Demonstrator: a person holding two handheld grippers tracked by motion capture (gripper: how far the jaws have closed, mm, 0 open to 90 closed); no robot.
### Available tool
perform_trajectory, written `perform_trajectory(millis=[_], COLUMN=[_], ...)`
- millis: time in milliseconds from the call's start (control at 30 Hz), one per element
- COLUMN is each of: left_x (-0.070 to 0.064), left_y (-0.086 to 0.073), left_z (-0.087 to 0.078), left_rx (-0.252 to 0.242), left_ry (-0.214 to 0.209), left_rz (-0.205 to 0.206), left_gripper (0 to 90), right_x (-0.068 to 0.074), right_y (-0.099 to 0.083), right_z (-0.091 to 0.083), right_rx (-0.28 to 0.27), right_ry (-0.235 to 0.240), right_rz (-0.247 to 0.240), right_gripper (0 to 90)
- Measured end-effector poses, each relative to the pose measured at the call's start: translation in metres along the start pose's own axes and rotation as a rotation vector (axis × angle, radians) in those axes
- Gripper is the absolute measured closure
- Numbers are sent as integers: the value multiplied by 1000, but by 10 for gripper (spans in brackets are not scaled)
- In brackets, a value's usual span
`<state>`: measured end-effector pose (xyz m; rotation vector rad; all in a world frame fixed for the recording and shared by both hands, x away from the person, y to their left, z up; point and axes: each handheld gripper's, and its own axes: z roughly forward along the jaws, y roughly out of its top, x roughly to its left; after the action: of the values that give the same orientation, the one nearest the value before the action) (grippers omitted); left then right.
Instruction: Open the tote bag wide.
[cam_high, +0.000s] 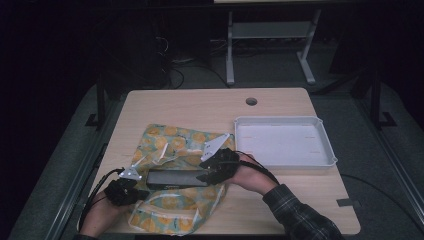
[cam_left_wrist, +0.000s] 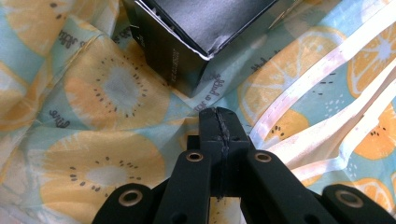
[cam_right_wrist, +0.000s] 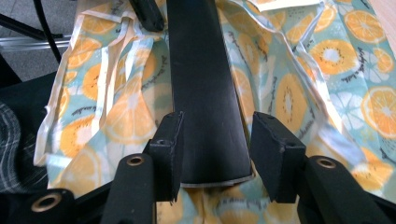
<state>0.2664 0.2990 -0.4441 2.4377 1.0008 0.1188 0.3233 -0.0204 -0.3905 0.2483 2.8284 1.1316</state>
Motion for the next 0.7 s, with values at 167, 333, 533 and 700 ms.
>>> perform_trajectory(millis=[167, 333, 533, 700], left_x=[1, 3, 2, 1], left_y=[-1, -1, 0, 0], left_z=[0, 0, 0, 0], left_rx=[-5, -12, -4, -3], left_ry=[-6, -15, -9, -7], left_rz=[-6, -7, -7, -8], left_gripper=[898, 898, 898, 898], right_x=[1, 3, 5, 5], right_y=[6, 9, 11, 10], right_z=[10, 23, 34, 38], right_rx=[-5, 7, 2, 6], right_ry=[5, -4, -7, -8], right_rz=[0, -16, -22, -30], right_gripper=[540, 501, 451, 416])
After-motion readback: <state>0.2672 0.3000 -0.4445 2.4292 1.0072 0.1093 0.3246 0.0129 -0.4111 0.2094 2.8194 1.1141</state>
